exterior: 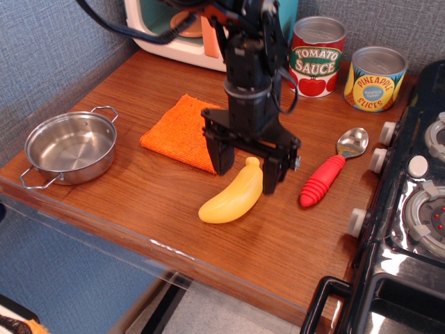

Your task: Move the banana to the left of the orange towel

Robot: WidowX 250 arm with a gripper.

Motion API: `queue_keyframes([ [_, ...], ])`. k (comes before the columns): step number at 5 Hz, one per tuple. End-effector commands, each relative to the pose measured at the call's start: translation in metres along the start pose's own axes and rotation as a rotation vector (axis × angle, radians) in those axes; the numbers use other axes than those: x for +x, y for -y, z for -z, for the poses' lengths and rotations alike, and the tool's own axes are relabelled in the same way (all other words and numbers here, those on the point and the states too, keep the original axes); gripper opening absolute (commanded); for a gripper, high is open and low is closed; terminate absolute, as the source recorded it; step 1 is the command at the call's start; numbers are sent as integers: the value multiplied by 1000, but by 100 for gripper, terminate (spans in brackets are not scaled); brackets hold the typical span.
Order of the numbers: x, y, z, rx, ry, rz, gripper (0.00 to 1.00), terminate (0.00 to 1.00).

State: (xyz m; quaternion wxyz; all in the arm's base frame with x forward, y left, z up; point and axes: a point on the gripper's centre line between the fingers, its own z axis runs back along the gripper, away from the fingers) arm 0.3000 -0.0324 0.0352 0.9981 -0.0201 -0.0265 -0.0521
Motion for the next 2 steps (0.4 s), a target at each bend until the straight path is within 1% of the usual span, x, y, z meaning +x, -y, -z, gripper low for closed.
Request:
queue_keyframes([
  [1, -2, -5, 28, 58, -61, 4, 100, 0],
  [2, -1, -2, 35, 64, -67, 16, 0, 0],
])
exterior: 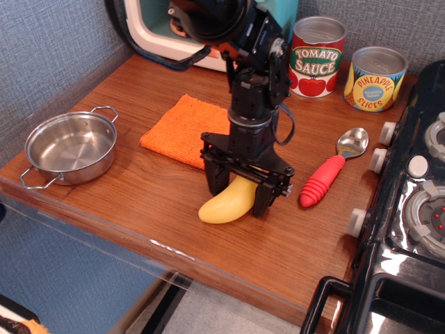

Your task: Move the banana to the left of the orange towel

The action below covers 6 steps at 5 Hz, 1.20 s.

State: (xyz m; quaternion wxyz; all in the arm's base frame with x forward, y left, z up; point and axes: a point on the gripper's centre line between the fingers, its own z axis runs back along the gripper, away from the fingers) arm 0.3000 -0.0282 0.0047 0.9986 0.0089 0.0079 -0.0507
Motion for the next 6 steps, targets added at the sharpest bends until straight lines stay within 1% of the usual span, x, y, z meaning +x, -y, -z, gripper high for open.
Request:
queue_keyframes([
  [1, -1, 6, -1, 25, 30, 30, 0, 0],
  [2, -2, 9, -20, 2, 62, 57, 0, 0],
  [3, 12, -4, -62, -60, 104, 28, 0, 0],
  [4, 38, -53, -83, -67, 135, -73, 0, 0],
  [5, 56, -108, -87, -43, 139, -211, 0, 0],
  [6, 70, -159, -78, 6, 124, -313, 0, 0],
])
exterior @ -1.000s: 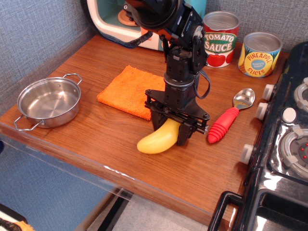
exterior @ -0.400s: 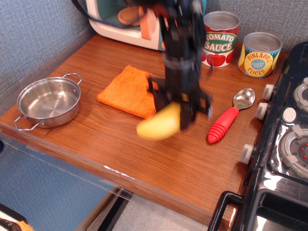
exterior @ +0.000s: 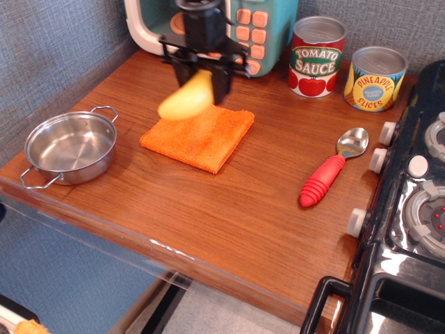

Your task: Move the banana to the left of the orange towel

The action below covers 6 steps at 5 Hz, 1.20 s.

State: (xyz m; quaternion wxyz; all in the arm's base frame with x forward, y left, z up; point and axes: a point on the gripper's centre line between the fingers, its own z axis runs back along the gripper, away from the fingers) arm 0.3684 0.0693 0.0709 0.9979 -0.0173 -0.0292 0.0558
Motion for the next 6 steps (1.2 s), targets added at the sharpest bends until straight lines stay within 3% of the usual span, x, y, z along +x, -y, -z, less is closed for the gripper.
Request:
queue_keyframes([
  [1, 37, -83, -3, 104, 22, -156, 0, 0],
  [3, 42, -109, 12, 136, -19, -204, 0, 0],
  [4, 46, -123, 21, 165, -7, -216, 0, 0],
  [5, 45, -132, 23, 166, 7, -245, 100, 0],
  [6, 44, -134, 22, 173, 15, -240, 100, 0],
])
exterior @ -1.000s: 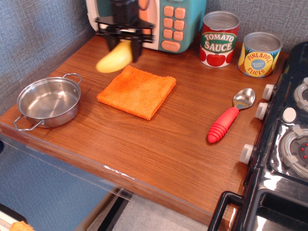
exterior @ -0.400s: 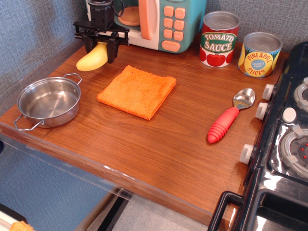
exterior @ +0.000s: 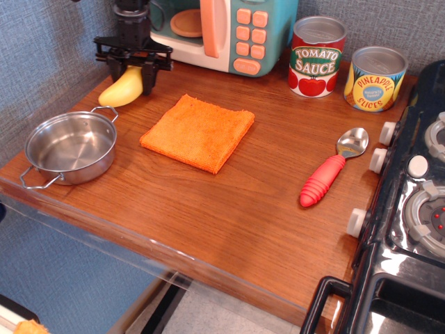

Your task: Move the banana to the left of the orange towel

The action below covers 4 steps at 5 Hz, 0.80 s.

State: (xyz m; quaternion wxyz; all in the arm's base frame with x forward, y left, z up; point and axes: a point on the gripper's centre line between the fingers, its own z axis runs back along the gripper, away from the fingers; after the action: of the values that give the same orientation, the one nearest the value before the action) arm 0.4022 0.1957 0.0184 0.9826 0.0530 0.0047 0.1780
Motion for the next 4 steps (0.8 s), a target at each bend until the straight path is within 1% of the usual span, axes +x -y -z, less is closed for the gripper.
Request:
queue_keyframes([
  [1, -3, -10, -38, 27, 93, 11, 100, 0],
  [2, -8, -5, -67, 32, 161, 78, 100, 0],
  [3, -16, 4, -90, 32, 217, 145, 100, 0],
  [4, -28, 17, -109, 6, 249, 182, 100, 0],
])
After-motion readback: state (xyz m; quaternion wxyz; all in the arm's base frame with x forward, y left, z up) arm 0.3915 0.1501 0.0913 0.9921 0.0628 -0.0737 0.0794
